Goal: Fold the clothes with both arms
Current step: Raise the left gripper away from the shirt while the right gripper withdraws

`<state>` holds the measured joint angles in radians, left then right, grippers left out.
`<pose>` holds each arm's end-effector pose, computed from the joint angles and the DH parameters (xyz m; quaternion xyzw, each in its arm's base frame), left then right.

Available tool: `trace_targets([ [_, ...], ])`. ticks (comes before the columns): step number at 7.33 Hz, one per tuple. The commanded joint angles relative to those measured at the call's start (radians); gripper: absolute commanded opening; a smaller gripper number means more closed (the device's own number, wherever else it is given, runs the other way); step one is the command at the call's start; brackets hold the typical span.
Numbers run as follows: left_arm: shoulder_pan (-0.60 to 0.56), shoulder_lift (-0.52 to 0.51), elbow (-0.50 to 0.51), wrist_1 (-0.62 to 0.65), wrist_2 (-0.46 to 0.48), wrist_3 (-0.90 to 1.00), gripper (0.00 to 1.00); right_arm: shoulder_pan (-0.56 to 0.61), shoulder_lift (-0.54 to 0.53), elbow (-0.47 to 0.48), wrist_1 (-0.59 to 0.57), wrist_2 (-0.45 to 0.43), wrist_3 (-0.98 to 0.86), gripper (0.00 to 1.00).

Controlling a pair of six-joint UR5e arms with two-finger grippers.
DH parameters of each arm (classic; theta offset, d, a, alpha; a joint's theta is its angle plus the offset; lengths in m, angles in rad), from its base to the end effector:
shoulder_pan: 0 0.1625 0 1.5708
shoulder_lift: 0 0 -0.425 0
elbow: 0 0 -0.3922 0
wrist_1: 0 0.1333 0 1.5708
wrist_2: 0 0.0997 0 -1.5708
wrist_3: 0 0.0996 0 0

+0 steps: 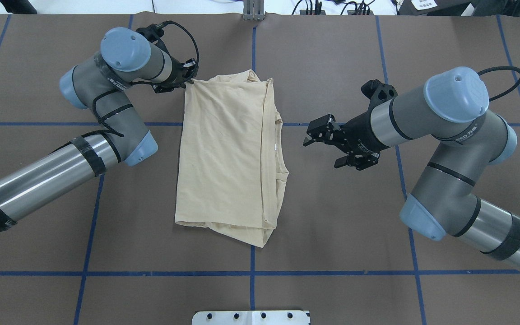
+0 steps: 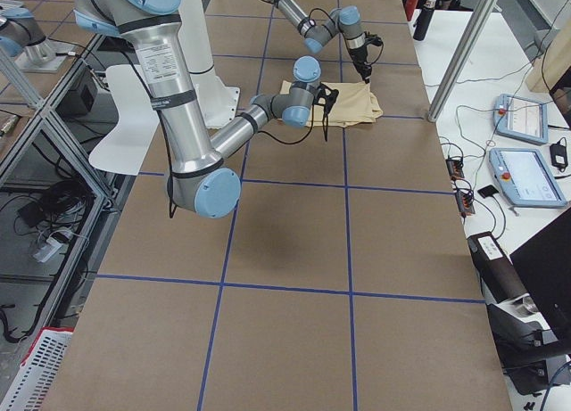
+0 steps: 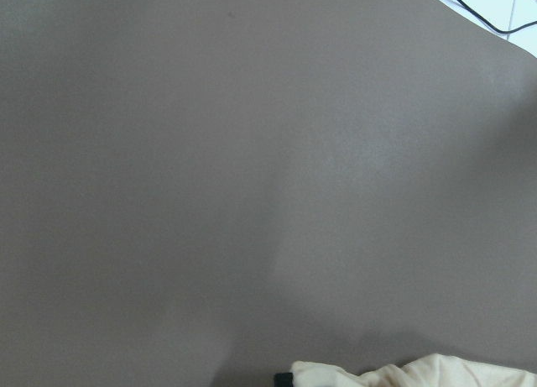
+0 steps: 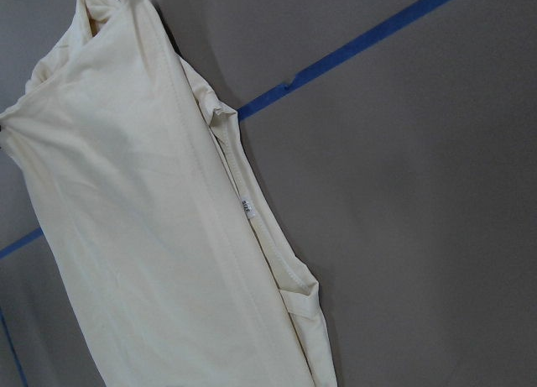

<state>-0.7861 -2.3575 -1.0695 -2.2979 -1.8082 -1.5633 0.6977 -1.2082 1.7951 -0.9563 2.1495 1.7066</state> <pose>0.4961 -0.6523 0.3189 0.0906 0.4841 -0.2765 0.8252 -0.4023 -0.4401 0.2798 -0.0759 -0.5857 0.1726 0.7883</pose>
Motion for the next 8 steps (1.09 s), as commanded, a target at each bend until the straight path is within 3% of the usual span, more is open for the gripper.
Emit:
trace_targets([
  [1,-0.004,0.024,-0.053,0.005,-0.002,0.018,0.99,-0.003,0.007,0.001,-0.033,-0.002,-0.096,1.00],
  [3,-0.030,0.134,-0.189,0.017,-0.008,0.150,0.99,-0.067,0.038,0.006,-0.151,-0.113,-0.269,1.00],
  [5,-0.042,0.251,-0.326,0.032,-0.008,0.202,0.99,-0.148,0.134,0.007,-0.340,-0.239,-0.381,1.00],
  [8,-0.047,0.334,-0.486,0.141,-0.010,0.259,0.99,-0.275,0.249,-0.019,-0.542,-0.411,-0.610,1.00],
])
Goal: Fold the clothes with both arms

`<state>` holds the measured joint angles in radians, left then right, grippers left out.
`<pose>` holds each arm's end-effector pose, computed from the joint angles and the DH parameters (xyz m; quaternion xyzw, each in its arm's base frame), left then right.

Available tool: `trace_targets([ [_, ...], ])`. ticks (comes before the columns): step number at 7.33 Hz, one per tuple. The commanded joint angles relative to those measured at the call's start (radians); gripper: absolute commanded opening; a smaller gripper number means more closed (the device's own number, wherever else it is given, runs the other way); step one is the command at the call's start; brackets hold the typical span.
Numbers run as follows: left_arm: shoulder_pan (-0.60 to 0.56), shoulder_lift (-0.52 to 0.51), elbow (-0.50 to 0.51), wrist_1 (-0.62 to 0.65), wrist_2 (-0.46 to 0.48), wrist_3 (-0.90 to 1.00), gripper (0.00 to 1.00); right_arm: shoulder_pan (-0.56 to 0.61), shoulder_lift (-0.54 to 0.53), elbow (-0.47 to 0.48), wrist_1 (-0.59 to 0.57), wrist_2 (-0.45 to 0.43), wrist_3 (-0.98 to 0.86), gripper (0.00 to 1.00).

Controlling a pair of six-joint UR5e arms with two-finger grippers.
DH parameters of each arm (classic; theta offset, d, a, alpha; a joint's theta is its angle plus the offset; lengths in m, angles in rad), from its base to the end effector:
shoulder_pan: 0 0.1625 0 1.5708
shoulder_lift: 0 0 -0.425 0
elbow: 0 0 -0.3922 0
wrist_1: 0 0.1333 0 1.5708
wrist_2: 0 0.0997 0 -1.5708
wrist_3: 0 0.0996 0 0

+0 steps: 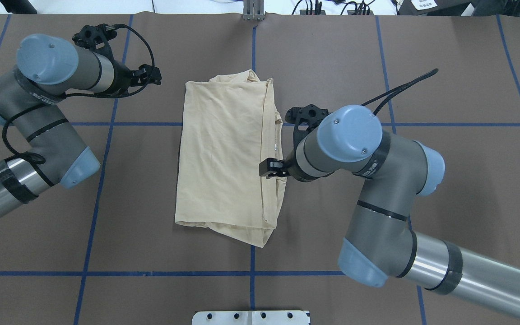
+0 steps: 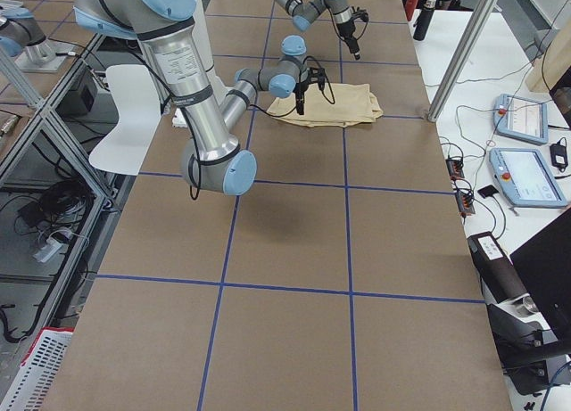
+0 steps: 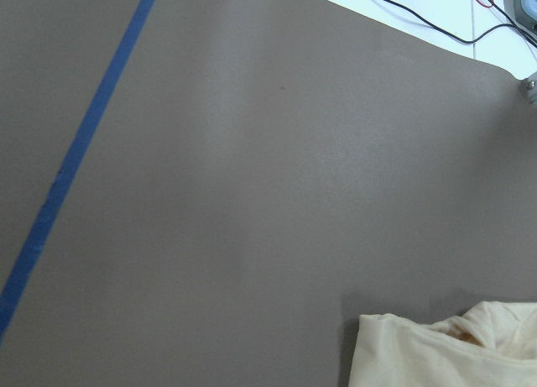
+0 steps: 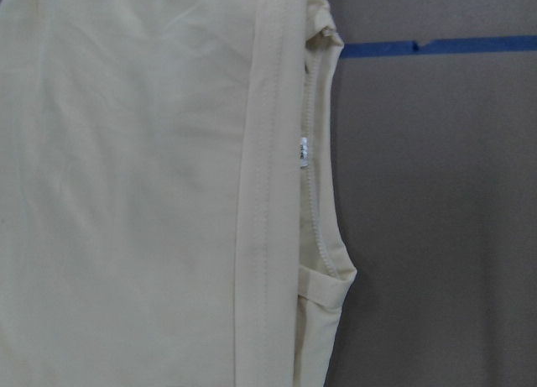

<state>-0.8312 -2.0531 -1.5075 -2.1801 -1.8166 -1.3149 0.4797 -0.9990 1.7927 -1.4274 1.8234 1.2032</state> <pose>0.3842 -0.5829 0.3439 0.1611 0.4729 -0.1873 0.8457 -0.5193 -0.3923 0.2170 0.0817 -0.4546 -0.0072 0.8869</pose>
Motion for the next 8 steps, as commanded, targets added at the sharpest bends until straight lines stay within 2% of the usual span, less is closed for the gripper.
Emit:
trace_targets([
  [1,-0.002,0.034,-0.052,0.023,-0.001,0.011,0.99,-0.088,0.049,-0.027,-0.115,-0.111,-0.137,1.00],
  [3,-0.002,0.037,-0.059,0.023,-0.003,0.010,0.99,-0.162,0.059,-0.073,-0.117,-0.198,-0.198,1.00],
  [8,0.000,0.053,-0.057,0.023,-0.032,0.005,0.99,-0.165,0.074,-0.134,-0.122,-0.193,-0.215,1.00],
])
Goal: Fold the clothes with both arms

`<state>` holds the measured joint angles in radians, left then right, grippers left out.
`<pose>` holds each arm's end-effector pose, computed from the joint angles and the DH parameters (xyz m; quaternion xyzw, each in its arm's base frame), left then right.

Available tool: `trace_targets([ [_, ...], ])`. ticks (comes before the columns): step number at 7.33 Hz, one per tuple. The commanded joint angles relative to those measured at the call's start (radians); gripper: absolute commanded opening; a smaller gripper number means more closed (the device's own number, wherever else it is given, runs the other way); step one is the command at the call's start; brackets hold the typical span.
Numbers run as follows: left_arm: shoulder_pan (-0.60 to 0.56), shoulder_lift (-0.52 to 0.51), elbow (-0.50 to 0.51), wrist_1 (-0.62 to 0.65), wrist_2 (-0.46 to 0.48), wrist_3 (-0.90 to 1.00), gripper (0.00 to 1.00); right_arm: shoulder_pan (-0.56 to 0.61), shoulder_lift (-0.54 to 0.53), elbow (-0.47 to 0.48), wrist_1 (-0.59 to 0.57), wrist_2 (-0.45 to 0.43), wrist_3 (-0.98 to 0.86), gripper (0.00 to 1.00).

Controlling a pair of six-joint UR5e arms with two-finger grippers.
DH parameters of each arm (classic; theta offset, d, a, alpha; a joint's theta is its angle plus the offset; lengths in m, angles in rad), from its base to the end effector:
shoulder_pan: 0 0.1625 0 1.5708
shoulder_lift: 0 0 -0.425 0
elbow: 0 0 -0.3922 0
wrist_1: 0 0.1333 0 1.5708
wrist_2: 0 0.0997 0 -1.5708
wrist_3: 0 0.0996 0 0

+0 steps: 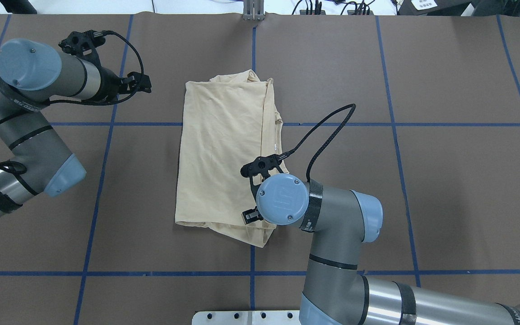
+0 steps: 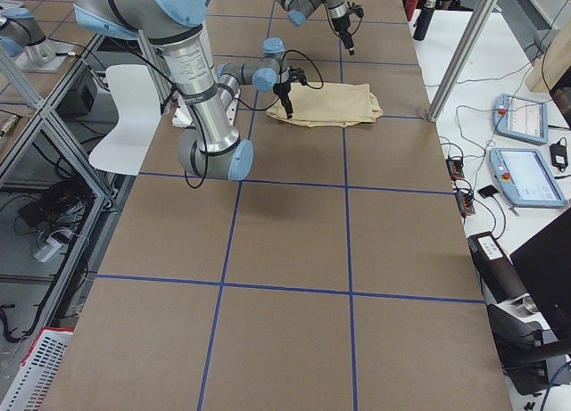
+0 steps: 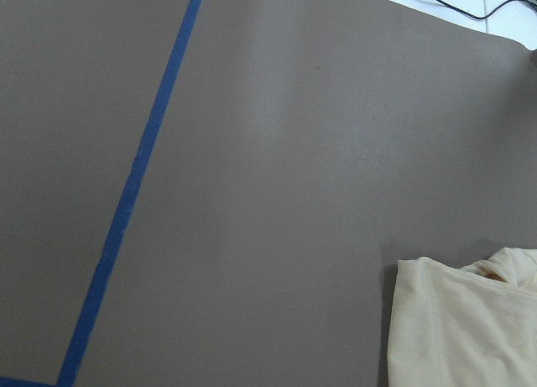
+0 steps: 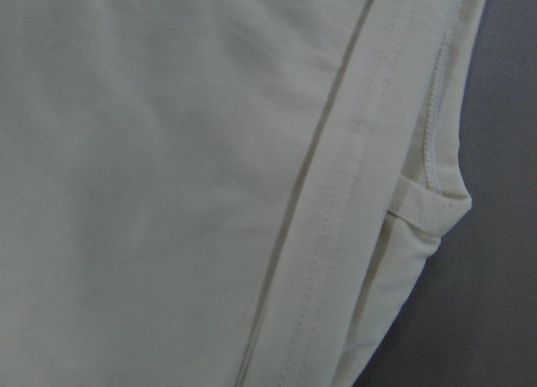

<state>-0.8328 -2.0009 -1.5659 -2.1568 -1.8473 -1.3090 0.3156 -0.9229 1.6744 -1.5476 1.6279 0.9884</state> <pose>0.3713 -0.5660 0.3534 0.1467 0.4724 -0.1800 0.8503 -0.6105 -0.3336 0.2349 0.1401 -0.3516 -0.1338 0.9159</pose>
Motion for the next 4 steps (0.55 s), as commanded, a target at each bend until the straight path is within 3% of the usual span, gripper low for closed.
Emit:
trace_targets([
  [1,0.004,0.001,0.003,0.000,-0.001,-0.002,0.99,-0.001,0.001,-0.018,-0.002,0.004,0.000,1.00],
  [4,0.008,-0.002,0.003,0.000,-0.009,-0.007,0.99,-0.006,-0.004,-0.016,-0.025,0.006,0.000,1.00],
])
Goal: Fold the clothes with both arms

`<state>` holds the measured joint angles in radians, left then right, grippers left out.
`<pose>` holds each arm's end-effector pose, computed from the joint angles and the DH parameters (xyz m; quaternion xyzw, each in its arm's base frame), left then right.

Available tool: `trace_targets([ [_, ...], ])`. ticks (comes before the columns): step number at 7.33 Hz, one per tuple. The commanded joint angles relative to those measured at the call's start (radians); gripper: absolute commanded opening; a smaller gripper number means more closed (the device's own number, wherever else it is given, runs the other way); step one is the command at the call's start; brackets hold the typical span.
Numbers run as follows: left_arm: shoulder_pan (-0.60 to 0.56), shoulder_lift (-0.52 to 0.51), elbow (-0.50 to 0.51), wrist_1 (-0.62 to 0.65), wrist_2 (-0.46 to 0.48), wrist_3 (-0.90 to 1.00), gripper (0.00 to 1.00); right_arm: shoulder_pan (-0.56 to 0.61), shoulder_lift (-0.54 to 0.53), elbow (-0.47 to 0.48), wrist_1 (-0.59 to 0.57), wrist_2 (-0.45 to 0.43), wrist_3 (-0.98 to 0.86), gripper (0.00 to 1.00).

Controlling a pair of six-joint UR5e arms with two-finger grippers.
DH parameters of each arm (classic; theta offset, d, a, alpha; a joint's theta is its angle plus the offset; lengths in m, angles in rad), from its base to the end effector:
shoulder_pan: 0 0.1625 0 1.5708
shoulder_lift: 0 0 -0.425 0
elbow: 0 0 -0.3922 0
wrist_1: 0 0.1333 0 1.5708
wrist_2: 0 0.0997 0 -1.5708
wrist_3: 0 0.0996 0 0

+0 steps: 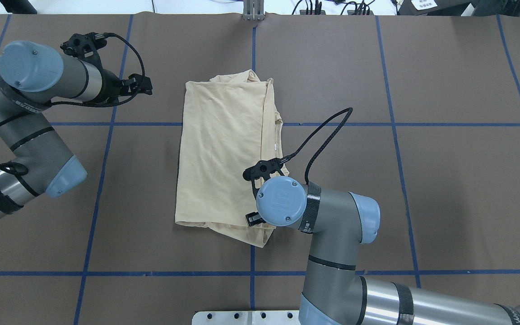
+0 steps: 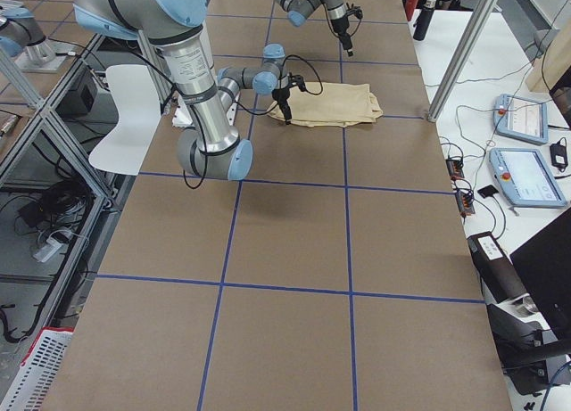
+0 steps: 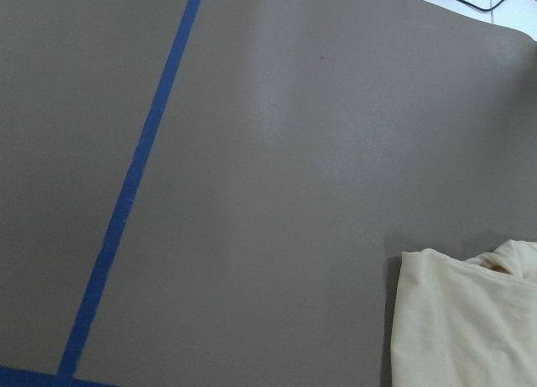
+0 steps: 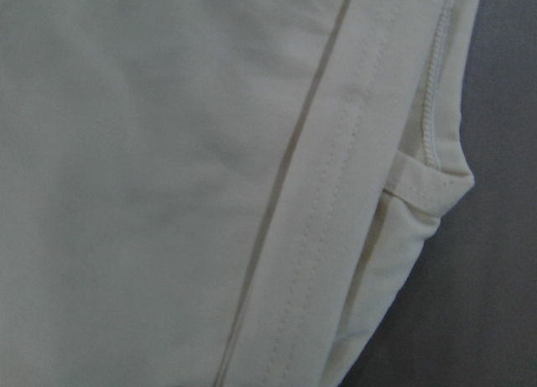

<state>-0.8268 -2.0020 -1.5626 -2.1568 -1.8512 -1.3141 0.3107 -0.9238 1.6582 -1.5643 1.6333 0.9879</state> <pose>0.3755 -0.5641 0.3542 0.1420 0.4732 -0.1789 0.8508 -0.6162 -0.3313 0.2448 0.1301 -0.3389 -0.1376 0.9216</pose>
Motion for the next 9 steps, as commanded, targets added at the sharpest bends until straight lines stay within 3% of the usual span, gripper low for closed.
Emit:
trace_targets([
  [1,0.002,-0.001,-0.002,0.000,-0.022,-0.011,0.99,0.002,-0.006,0.000,-0.008,0.000,0.000,1.00],
  [5,0.003,-0.014,-0.002,0.000,-0.023,-0.011,0.99,0.063,-0.038,0.006,-0.008,0.055,-0.002,1.00],
  [9,0.006,-0.015,-0.002,-0.002,-0.034,-0.019,0.99,0.134,-0.130,0.104,-0.010,0.114,-0.037,1.00],
])
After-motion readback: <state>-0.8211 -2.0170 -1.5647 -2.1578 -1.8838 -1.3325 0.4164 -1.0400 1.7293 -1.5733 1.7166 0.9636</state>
